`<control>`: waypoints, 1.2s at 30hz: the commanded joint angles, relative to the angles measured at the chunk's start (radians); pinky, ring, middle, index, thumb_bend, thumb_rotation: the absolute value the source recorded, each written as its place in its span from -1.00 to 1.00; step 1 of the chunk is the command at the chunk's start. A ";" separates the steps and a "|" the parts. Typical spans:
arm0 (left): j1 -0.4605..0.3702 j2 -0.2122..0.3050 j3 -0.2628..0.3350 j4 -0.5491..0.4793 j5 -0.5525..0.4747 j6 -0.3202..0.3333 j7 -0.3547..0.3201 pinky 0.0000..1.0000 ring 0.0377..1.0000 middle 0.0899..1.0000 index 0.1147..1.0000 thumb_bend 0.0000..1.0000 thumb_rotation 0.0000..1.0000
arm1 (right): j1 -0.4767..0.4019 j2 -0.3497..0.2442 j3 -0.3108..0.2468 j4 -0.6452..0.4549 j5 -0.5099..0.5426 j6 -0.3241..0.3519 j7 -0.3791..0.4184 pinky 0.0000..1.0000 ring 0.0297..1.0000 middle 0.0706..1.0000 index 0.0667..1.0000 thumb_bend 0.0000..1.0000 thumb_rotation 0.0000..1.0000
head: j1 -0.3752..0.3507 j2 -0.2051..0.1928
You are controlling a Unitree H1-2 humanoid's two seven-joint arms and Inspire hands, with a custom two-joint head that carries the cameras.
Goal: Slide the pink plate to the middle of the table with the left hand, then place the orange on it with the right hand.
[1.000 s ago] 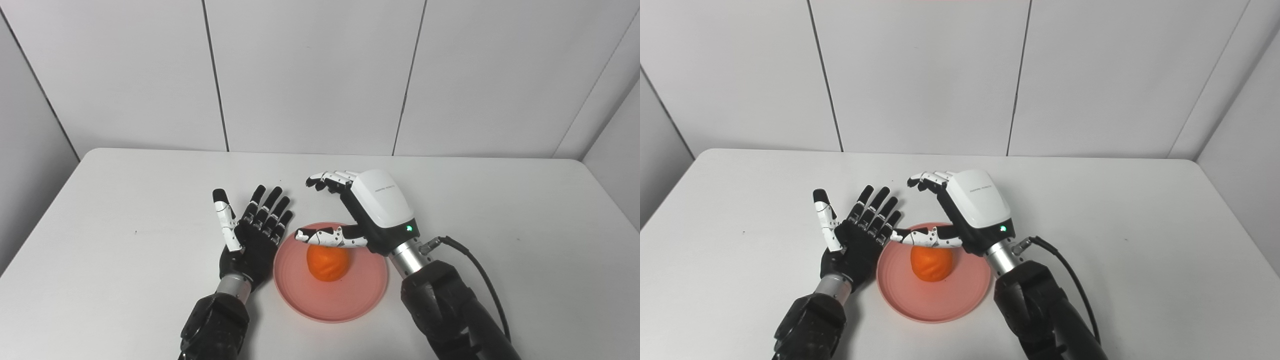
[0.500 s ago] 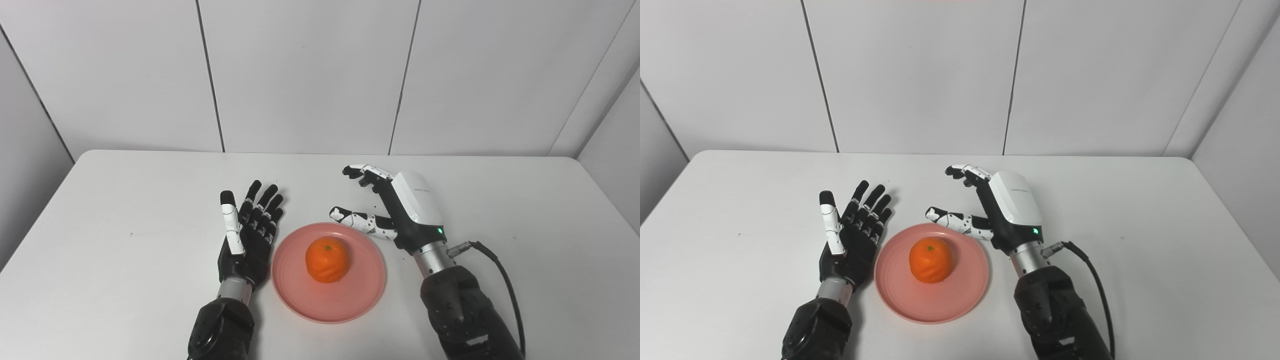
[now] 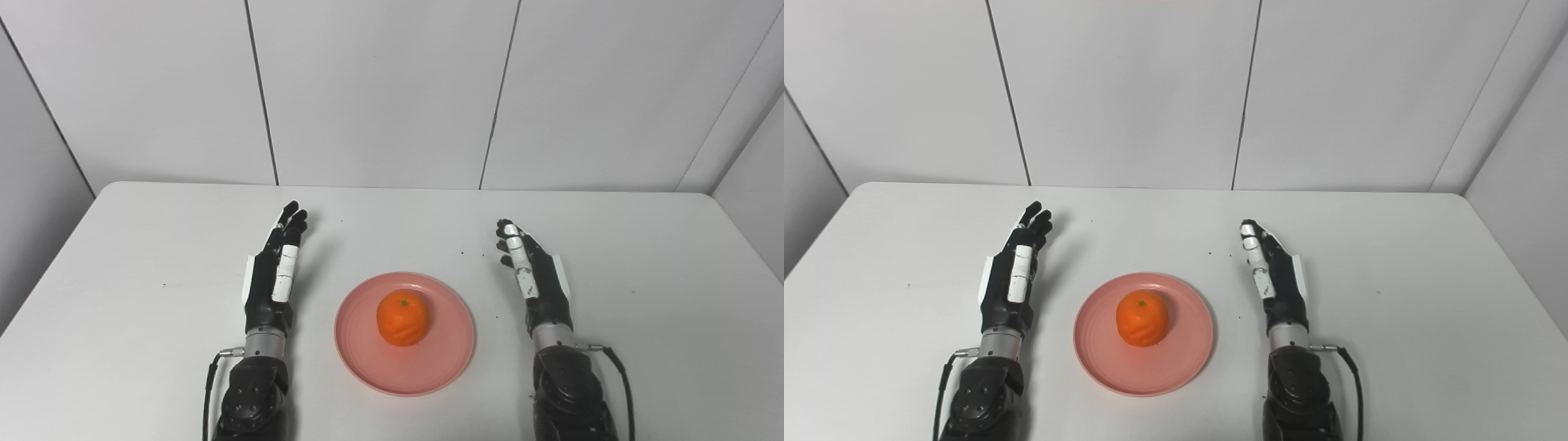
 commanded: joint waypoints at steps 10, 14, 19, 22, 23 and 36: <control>-0.002 0.031 0.013 -0.075 -0.082 0.299 -0.078 1.00 1.00 1.00 0.96 0.66 0.99 | -0.013 0.051 -0.088 0.119 0.223 -0.005 -0.063 1.00 0.91 0.88 0.87 0.56 1.00 | -0.002 0.003; -0.007 0.034 0.012 -0.085 -0.094 0.341 -0.085 1.00 1.00 1.00 0.99 0.67 1.00 | -0.004 0.056 -0.074 0.117 0.248 -0.006 -0.055 1.00 0.94 0.89 0.89 0.58 1.00 | -0.005 0.003; -0.004 0.024 0.019 -0.092 -0.105 0.353 -0.078 1.00 1.00 1.00 0.98 0.69 1.00 | 0.006 0.039 -0.030 0.118 0.225 -0.022 -0.049 1.00 0.95 0.91 0.89 0.60 1.00 | -0.007 0.002; 0.001 0.007 0.032 -0.084 -0.109 0.328 -0.055 1.00 1.00 1.00 1.00 0.71 1.00 | 0.012 0.024 -0.004 0.113 0.218 -0.022 -0.041 1.00 0.94 0.90 0.89 0.62 1.00 | -0.005 0.002; 0.002 0.001 0.037 -0.080 -0.111 0.318 -0.048 1.00 1.00 1.00 0.99 0.71 0.99 | 0.013 0.019 0.004 0.111 0.218 -0.022 -0.037 1.00 0.94 0.90 0.90 0.62 1.00 | -0.005 0.003; 0.002 -0.020 0.051 -0.061 -0.111 0.286 -0.041 1.00 1.00 1.00 1.00 0.70 0.98 | 0.024 -0.023 0.072 0.104 0.196 -0.023 -0.016 1.00 0.97 0.87 0.90 0.65 1.00 | -0.005 0.003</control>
